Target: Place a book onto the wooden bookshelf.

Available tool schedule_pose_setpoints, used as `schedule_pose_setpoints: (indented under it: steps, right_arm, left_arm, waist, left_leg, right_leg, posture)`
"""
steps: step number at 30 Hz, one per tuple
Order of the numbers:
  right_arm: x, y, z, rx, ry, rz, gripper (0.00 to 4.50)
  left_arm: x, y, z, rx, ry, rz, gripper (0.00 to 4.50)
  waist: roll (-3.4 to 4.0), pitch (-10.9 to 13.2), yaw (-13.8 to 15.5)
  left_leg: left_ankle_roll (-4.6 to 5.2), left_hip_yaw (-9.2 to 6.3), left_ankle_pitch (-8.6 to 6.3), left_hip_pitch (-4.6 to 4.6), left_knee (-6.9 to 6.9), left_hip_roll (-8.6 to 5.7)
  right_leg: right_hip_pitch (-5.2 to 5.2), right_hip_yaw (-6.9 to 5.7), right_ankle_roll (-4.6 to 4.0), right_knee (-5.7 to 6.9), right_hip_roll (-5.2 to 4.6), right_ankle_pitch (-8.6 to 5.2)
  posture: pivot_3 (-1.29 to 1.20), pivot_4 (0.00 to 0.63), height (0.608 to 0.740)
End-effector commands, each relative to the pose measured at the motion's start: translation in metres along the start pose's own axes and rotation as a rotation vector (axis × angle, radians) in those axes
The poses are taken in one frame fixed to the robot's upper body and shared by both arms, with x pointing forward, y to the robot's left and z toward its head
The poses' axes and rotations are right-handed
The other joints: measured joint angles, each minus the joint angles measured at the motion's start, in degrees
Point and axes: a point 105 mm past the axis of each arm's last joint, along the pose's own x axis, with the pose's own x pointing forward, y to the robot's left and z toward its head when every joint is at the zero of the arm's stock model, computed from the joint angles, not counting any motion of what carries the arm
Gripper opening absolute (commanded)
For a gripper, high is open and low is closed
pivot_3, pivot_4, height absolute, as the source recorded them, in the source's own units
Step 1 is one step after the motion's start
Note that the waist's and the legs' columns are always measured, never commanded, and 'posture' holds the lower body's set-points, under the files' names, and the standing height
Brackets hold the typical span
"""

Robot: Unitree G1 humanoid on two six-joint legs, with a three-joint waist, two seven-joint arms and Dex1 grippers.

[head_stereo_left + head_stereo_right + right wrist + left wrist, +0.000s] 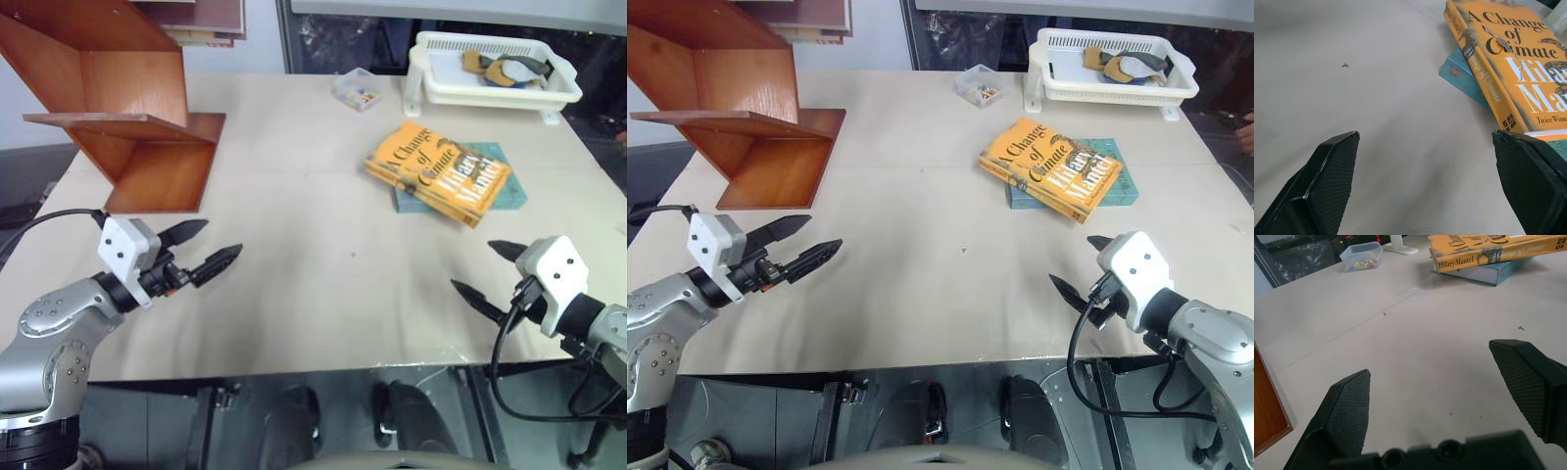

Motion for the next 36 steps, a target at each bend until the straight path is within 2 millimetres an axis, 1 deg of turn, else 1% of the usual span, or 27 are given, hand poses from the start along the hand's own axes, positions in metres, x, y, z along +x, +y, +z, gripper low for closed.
schedule_pose_setpoints:
  steps: [1, 3, 6, 9, 11, 15, 17, 18, 20, 22, 23, 24, 28, 29, 30, 31, 34, 36]
  right_arm:
    - [-0.005, -0.003, 0.007, -0.029, -0.015, -0.018, 4.47]
    - [-0.004, -0.006, 0.006, -0.025, -0.01, -0.035, 4.47]
    - [-0.002, -0.007, 0.005, -0.016, -0.008, -0.046, 4.47]
    - [-0.001, -0.009, 0.003, 0.014, 0.002, -0.06, 3.75]
    - [-0.001, -0.01, 0.002, 0.022, 0.005, -0.072, 3.01]
    - [0.006, -0.037, -0.003, 0.034, 0.033, -0.217, 1.13]
    - [0.007, -0.045, -0.005, 0.01, 0.052, -0.26, 0.22]
    - [0.008, -0.05, -0.007, -0.007, 0.077, -0.288, 0.22]
    - [0.013, -0.062, -0.012, 0.014, 0.097, -0.312, 0.22]
    - [0.019, -0.077, -0.015, 0.022, 0.118, -0.336, 0.22]
    - [0.021, -0.087, -0.017, 0.034, 0.127, -0.362, 0.22]
    - [0.022, -0.095, -0.019, 0.058, 0.135, -0.39, 0.09]
    - [0.026, -0.125, -0.026, 0.066, 0.175, -0.495, 0.09]
    - [0.031, -0.135, -0.026, 0.05, 0.186, -0.526, 0.09]
    - [0.036, -0.142, -0.031, 0.084, 0.211, -0.541, 0.09]
    - [0.041, -0.148, -0.031, 0.102, 0.205, -0.553, 0.09]
    - [0.054, -0.157, -0.033, 0.102, 0.222, -0.539, 0.09]
    - [0.062, -0.158, -0.034, 0.091, 0.221, -0.512, 0.09]
  left_arm:
    - [-0.001, -0.006, 0.018, 0.061, -0.033, -0.03, 4.5]
    - [0.005, -0.01, 0.023, 0.058, -0.051, -0.052, 4.5]
    - [0.009, -0.014, 0.025, 0.053, -0.058, -0.078, 4.5]
    - [0.012, -0.019, 0.026, 0.051, -0.059, -0.109, 4.5]
    - [0.012, -0.023, 0.027, 0.05, -0.062, -0.128, 4.5]
    - [0.024, -0.039, 0.03, 0.076, -0.061, -0.217, 4.5]
    - [0.028, -0.046, 0.031, 0.085, -0.065, -0.249, 4.5]
    - [0.03, -0.05, 0.032, 0.087, -0.069, -0.264, 4.5]
    - [0.036, -0.056, 0.035, 0.094, -0.08, -0.289, 4.5]
    - [0.041, -0.06, 0.04, 0.099, -0.097, -0.311, 4.5]
    - [0.044, -0.063, 0.042, 0.104, -0.104, -0.321, 4.5]
    - [0.046, -0.065, 0.044, 0.109, -0.111, -0.329, 4.5]
    - [0.053, -0.076, 0.051, 0.108, -0.15, -0.358, 4.5]
    - [0.055, -0.08, 0.053, 0.1, -0.16, -0.374, 4.5]
    - [0.056, -0.083, 0.054, 0.096, -0.166, -0.386, 4.5]
    - [0.057, -0.086, 0.054, 0.091, -0.169, -0.393, 4.5]
    - [0.058, -0.089, 0.055, 0.083, -0.174, -0.399, 4.5]
    - [0.059, -0.091, 0.055, 0.083, -0.174, -0.401, 4.5]
  waist:
    - [0.0, 0.0, 0.0]
    - [0.0, 0.0, 0.0]
    - [-0.01, 0.0, 0.08]
    - [0.0, 0.0, -0.01]
    - [-0.01, 0.0, -0.03]
    - [-0.03, -0.02, 0.0]
    - [-0.03, -0.02, 0.01]
    - [-0.03, -0.02, 0.0]
    - [-0.03, -0.02, 0.01]
    - [-0.02, -0.02, 0.0]
    - [-0.02, -0.02, -0.02]
    - [-0.02, -0.02, -0.07]
    - [-0.02, -0.02, -0.06]
    - [-0.02, -0.02, -0.05]
    - [-0.02, -0.01, -0.09]
    - [-0.02, -0.01, -0.25]
    - [0.01, 0.0, -0.38]
    - [0.01, 0.0, -0.26]
  left_leg:
    - [0.0, 0.0, 0.0, 0.0, 0.0, 0.0]
    - [0.0, -0.02, 0.0, -0.01, 0.0, 0.0]
    - [0.0, -0.04, 0.0, -0.01, 0.0, -0.01]
    - [0.0, -0.04, 0.0, -0.02, 0.0, -0.01]
    - [0.0, -0.04, 0.0, -0.02, 0.0, 0.0]
    - [0.0, -0.04, 0.01, -0.01, 0.02, -0.02]
    - [0.0, -0.04, 0.01, -0.02, 0.03, -0.04]
    - [0.0, -0.04, 0.0, -0.02, 0.02, -0.04]
    - [0.0, -0.05, 0.01, -0.03, 0.0, -0.04]
    - [0.21, -0.06, 0.14, -0.03, 0.0, -0.04]
    - [0.24, -0.05, 0.16, -0.02, 0.0, -0.04]
    - [0.25, -0.04, 0.16, -0.01, 0.02, -0.04]
    - [0.25, -0.05, 0.17, -0.01, 0.0, -0.06]
    - [0.24, -0.06, 0.18, -0.01, 0.0, -0.06]
    - [0.22, -0.07, 0.2, -0.03, -0.01, -0.06]
    - [0.19, -0.06, 0.21, -0.02, -0.01, -0.06]
    - [0.06, 0.0, 0.3, 0.04, 0.02, -0.07]
    - [0.04, -0.02, 0.31, 0.05, 0.01, -0.06]
  right_leg:
    - [0.0, 0.0, 0.0, 0.0, 0.0, 0.0]
    - [0.0, -0.02, 0.0, 0.0, 0.0, 0.0]
    - [0.01, -0.03, 0.0, 0.0, 0.0, 0.0]
    - [0.01, -0.03, 0.0, 0.0, 0.0, 0.0]
    - [0.01, -0.03, 0.0, 0.0, 0.02, 0.0]
    - [0.02, -0.03, 0.0, 0.01, 0.0, 0.0]
    - [0.04, -0.03, 0.0, 0.0, -0.01, 0.0]
    - [0.03, -0.03, -0.01, 0.0, 0.0, 0.0]
    - [0.02, -0.03, -0.02, 0.0, 0.01, 0.01]
    - [0.03, -0.04, -0.02, 0.01, 0.03, 0.01]
    - [0.03, -0.03, -0.02, 0.01, 0.03, 0.01]
    - [0.05, -0.03, -0.01, 0.01, 0.03, 0.01]
    - [0.06, -0.02, -0.16, 0.01, 0.05, 0.1]
    - [0.06, -0.02, -0.16, 0.01, 0.07, 0.1]
    - [0.06, -0.03, -0.15, 0.0, 0.07, 0.1]
    - [0.06, -0.02, -0.15, 0.01, 0.07, 0.11]
    - [0.13, 0.03, -0.13, 0.03, 0.08, 0.11]
    - [0.14, -0.01, -0.11, 0.03, 0.09, 0.12]
  posture:
    - [0.0, 0.15, 0.74]
    - [0.0, 0.15, 0.74]
    - [0.0, 0.15, 0.74]
    - [0.0, 0.15, 0.74]
    - [0.0, 0.15, 0.74]
    - [0.0, 0.15, 0.74]
    - [0.0, 0.15, 0.74]
    - [0.0, 0.15, 0.74]
    - [0.0, 0.15, 0.74]
    - [0.0, 0.15, 0.74]
    - [0.0, 0.15, 0.74]
    - [0.0, 0.15, 0.74]
    - [0.0, 0.15, 0.74]
    - [0.0, 0.15, 0.74]
    - [0.0, 0.15, 0.74]
    - [0.0, 0.15, 0.74]
    - [0.0, 0.15, 0.74]
    - [0.0, 0.15, 0.74]
